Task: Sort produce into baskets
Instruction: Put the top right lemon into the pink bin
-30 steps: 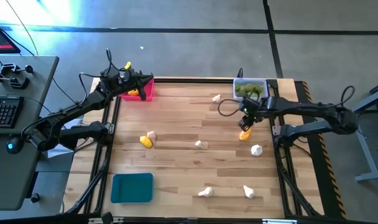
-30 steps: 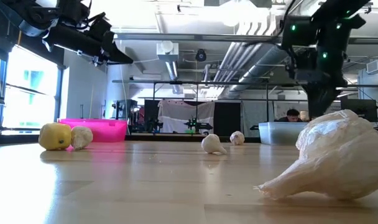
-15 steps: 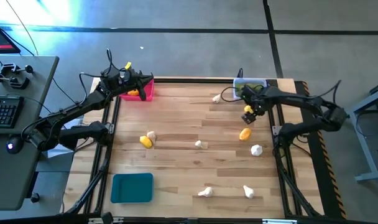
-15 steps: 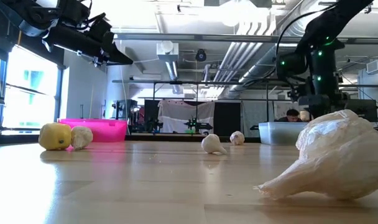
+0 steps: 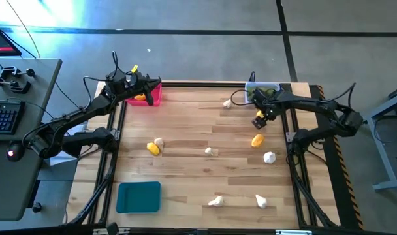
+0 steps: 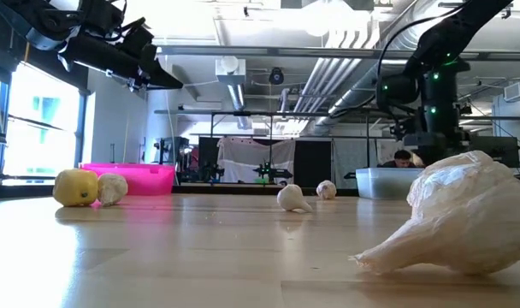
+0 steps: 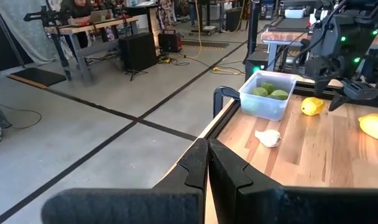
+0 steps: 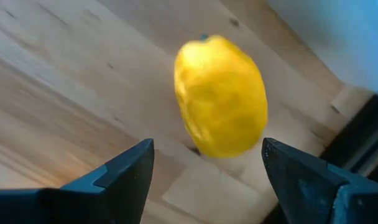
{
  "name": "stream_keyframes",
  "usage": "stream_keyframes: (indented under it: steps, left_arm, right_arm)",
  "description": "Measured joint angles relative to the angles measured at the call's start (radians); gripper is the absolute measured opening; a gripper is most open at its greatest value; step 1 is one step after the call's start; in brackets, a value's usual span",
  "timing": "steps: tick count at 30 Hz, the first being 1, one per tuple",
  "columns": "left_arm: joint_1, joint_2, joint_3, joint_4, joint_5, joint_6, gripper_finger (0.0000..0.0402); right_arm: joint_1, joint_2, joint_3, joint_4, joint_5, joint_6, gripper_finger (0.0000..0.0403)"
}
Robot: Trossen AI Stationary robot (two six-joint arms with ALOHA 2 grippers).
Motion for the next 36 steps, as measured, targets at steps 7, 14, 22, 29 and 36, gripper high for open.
stream_keyframes:
  steps: [7, 14, 22, 29, 36]
  left_arm:
    - [0.0, 0.0, 0.0, -0.009, -0.001, 0.001, 0.0]
    - [0.0, 0.0, 0.0, -0.015, -0.001, 0.0, 0.0]
    - [0.0, 0.0, 0.0, -0.037, -0.001, 0.0, 0.0]
    - [0.0, 0.0, 0.0, -0.059, 0.0, -0.023, 0.0]
    - [-0.005, 0.0, 0.0, -0.036, 0.172, -0.124, 0.0]
  right_arm:
    - [0.0, 0.024, 0.001, 0.033, -0.005, -0.02, 0.0288]
    - [0.0, 0.113, 0.0, 0.106, 0.042, -0.18, 0.0288]
    - [0.004, 0.143, 0.0, 0.221, -0.005, -0.37, 0.0266]
    - [0.004, 0.142, 0.001, 0.181, -0.126, -0.383, 0.0175]
    - [0.071, 0.111, 0.0, 0.41, -0.338, -0.258, 0.0117]
